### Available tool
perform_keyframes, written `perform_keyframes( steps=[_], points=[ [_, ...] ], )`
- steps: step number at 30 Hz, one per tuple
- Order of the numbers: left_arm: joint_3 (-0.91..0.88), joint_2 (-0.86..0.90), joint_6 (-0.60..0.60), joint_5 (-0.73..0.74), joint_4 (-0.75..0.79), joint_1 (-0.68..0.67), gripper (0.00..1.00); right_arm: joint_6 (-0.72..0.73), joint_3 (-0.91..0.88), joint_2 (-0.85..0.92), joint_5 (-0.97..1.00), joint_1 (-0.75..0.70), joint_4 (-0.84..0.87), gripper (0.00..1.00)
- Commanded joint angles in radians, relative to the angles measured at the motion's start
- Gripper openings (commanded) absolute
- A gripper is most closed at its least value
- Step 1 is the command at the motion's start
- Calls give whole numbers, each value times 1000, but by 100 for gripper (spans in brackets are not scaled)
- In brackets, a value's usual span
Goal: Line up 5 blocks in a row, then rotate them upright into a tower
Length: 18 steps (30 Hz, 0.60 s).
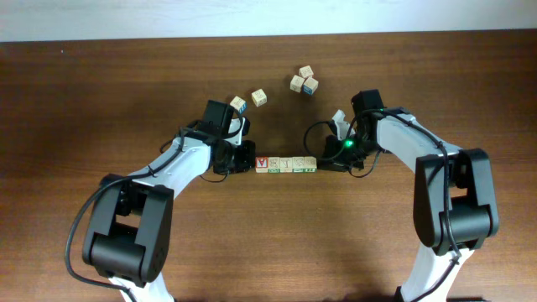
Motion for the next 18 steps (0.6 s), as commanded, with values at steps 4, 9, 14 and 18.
perform_keyframes(
  steps=[4,9,14,18],
  points=[
    [-3,8,-10,38,6,-8,0,-11,-3,-16,-69,34,1,4],
    [-3,8,-10,38,6,-8,0,-12,-3,-21,-69,34,-6,4],
    [-3,8,-10,38,6,-8,0,-12,3,-35,-69,34,-13,4],
    [-3,8,-10,38,6,-8,0,-12,3,-52,-69,34,-15,4]
  ],
)
